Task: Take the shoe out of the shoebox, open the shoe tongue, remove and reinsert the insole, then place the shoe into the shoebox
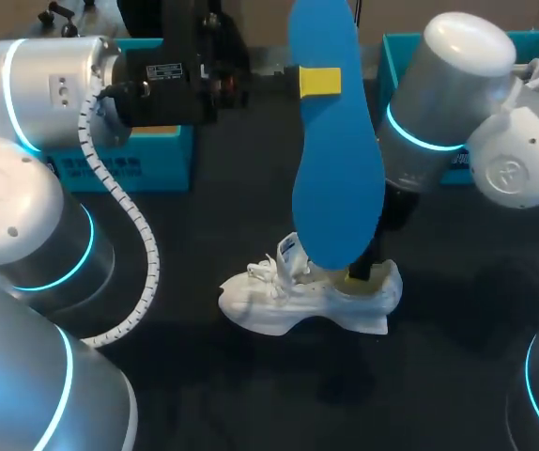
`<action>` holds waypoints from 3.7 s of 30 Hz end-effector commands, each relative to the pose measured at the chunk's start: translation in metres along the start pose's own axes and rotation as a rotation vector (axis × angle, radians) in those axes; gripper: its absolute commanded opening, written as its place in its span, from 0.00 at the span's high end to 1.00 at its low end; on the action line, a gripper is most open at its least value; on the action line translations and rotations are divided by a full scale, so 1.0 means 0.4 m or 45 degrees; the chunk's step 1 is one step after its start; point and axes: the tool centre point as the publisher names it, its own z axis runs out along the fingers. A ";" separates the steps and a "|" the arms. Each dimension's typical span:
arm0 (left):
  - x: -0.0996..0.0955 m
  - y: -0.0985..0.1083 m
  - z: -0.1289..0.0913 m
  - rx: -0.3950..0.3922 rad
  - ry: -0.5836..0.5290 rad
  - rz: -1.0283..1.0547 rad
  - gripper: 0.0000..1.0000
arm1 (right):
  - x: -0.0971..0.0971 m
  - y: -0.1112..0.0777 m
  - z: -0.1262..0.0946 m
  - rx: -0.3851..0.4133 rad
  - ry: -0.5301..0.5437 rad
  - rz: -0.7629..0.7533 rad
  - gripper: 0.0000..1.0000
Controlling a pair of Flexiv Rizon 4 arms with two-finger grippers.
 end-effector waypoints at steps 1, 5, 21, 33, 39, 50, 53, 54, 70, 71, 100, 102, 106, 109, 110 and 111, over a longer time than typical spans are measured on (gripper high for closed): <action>0.000 0.004 0.000 0.004 0.001 0.001 1.00 | -0.020 0.021 0.060 0.002 0.037 -0.005 0.00; 0.000 0.004 0.000 0.004 0.001 0.001 1.00 | -0.020 0.024 0.091 0.023 0.069 -0.016 0.00; 0.000 0.004 0.000 0.004 0.001 0.001 1.00 | -0.020 0.015 0.138 0.074 0.103 -0.008 0.69; 0.000 0.004 0.000 0.004 0.001 0.001 1.00 | -0.003 0.020 0.100 0.082 0.107 0.039 1.00; 0.000 0.004 0.000 0.004 0.001 0.001 1.00 | -0.001 0.007 0.079 -0.008 0.126 0.270 1.00; 0.000 0.004 0.000 0.004 0.001 0.001 1.00 | 0.029 -0.007 0.060 -0.112 0.135 0.692 1.00; 0.000 0.004 0.000 0.004 0.001 0.001 1.00 | 0.038 -0.013 0.058 -0.220 0.113 0.836 1.00; 0.000 0.004 0.000 0.004 0.001 0.001 1.00 | 0.039 -0.010 0.053 -0.220 0.097 0.859 1.00; 0.000 0.004 0.000 0.004 0.001 0.001 1.00 | 0.032 0.010 0.043 -0.260 0.127 0.826 1.00; 0.000 0.004 0.000 0.004 0.001 0.001 1.00 | 0.031 0.012 0.043 -0.262 0.110 0.891 1.00; 0.000 0.004 0.000 0.004 0.001 0.001 1.00 | 0.066 0.076 0.075 -0.346 -0.054 1.441 1.00; 0.000 0.004 0.000 0.004 0.001 0.001 1.00 | 0.070 0.077 0.081 -0.348 -0.061 1.458 1.00; 0.000 0.004 0.000 0.004 0.001 0.001 1.00 | 0.076 0.085 0.084 -0.352 -0.074 1.500 1.00; 0.000 0.004 0.000 0.004 0.001 0.001 1.00 | 0.080 0.089 0.083 -0.351 -0.091 1.534 1.00; 0.000 0.004 0.000 0.004 0.001 0.001 1.00 | 0.081 0.089 0.081 -0.353 -0.101 1.545 1.00; 0.000 0.004 0.000 0.004 0.001 0.001 1.00 | 0.082 0.089 0.079 -0.358 -0.100 1.547 1.00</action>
